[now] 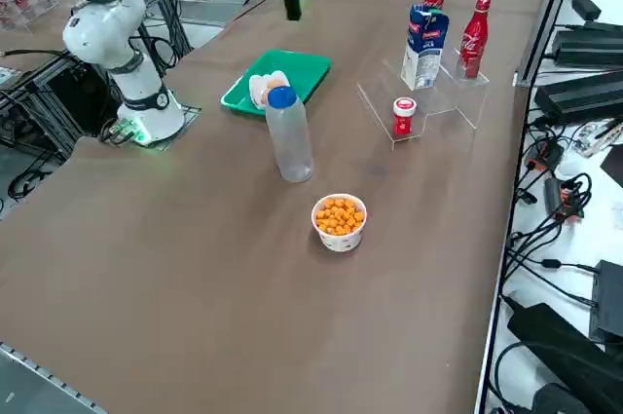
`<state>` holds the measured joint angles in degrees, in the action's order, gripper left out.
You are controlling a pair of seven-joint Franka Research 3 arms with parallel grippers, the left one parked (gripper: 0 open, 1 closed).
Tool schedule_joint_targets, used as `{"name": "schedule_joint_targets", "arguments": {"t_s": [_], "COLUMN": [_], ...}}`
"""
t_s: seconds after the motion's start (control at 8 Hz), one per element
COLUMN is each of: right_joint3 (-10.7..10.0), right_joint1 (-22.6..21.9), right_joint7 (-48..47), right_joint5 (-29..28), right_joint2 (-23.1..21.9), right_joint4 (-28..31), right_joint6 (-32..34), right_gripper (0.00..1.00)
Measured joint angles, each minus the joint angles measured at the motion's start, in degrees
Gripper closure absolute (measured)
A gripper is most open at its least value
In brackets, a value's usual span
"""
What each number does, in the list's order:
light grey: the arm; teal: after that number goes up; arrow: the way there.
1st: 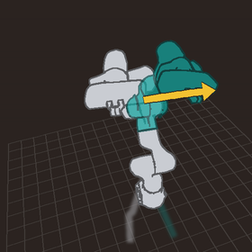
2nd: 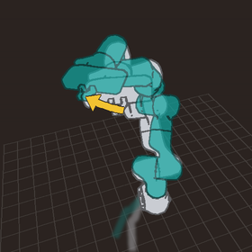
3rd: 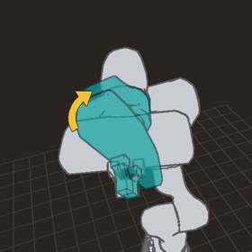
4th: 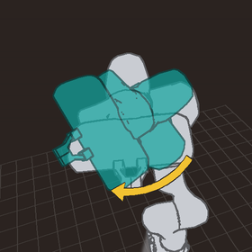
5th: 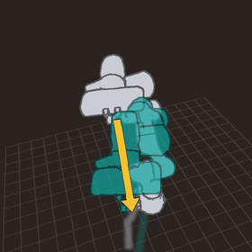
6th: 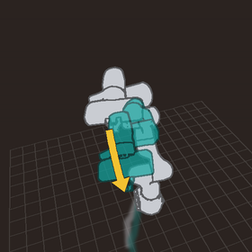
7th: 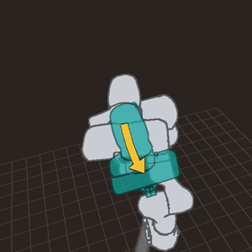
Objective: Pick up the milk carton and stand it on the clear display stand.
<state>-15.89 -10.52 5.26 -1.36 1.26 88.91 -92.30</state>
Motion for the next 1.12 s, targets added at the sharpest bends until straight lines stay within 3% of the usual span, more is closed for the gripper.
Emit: {"name": "schedule_joint_targets", "arguments": {"t_s": [0.25, 0.38, 0.75, 1.12], "right_joint3": [7.0, 8.7, 11.4, 11.6], "right_joint1": [6.4, 7.6, 8.9, 9.3], "right_joint7": [-0.1, -0.1, -0.5, -1.1], "right_joint5": [0.2, 0.3, 3.2, 4.0], "right_joint2": [-1.9, -2.4, -5.6, -8.2], "right_joint4": [1.7, 1.9, 6.2, 9.4], "right_joint6": [-0.1, -0.1, 0.0, 0.0], "right_gripper": [0.0, 0.0, 0.0, 0.0]}}
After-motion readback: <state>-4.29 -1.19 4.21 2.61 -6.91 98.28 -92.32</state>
